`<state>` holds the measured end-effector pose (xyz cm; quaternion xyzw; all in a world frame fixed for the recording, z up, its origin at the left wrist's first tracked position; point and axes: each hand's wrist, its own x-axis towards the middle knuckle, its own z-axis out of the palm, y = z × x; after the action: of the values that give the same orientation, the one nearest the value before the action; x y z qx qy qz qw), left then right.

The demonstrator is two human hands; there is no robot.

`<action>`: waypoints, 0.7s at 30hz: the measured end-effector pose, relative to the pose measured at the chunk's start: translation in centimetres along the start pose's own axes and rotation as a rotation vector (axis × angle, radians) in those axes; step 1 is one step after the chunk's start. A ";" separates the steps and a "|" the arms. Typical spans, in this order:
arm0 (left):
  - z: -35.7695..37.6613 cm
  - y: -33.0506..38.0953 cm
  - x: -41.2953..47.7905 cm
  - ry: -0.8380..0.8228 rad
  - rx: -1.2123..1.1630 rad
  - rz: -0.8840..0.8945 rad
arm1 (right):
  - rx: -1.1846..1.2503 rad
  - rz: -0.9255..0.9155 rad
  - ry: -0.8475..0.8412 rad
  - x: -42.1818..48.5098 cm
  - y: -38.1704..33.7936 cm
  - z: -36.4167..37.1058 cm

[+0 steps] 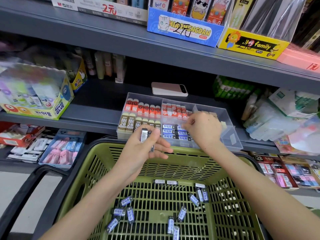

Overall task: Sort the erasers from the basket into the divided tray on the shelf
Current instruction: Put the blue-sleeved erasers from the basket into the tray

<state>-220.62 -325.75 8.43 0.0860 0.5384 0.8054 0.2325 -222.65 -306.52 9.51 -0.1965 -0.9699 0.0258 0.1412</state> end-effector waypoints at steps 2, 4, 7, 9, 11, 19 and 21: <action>0.0 0.0 0.0 -0.001 0.003 -0.001 | -0.073 -0.008 -0.011 0.0 0.1 -0.1; -0.1 0.0 0.0 -0.001 0.007 0.000 | -0.123 -0.016 -0.006 -0.2 0.2 -0.2; -0.1 -0.1 0.1 0.001 0.011 0.003 | -0.218 -0.071 -0.001 -0.4 0.2 -0.2; -0.1 -0.3 0.1 0.002 0.015 0.007 | -0.241 -0.093 -0.007 -0.2 0.1 -0.2; -0.1 -0.4 0.1 0.001 0.023 0.012 | -0.241 -0.084 0.003 0.1 0.0 -0.1; -0.3 -0.1 -0.1 0.016 0.122 0.003 | -0.006 -0.055 -0.013 -0.2 0.8 -1.2; -0.2 0.1 0.0 0.007 0.094 -0.023 | 0.342 -0.115 -0.094 -1.1 0.7 -2.7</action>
<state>-220.70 -325.98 8.47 0.0877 0.5775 0.7767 0.2356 -220.68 -306.36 11.72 -0.1123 -0.9666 0.1916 0.1282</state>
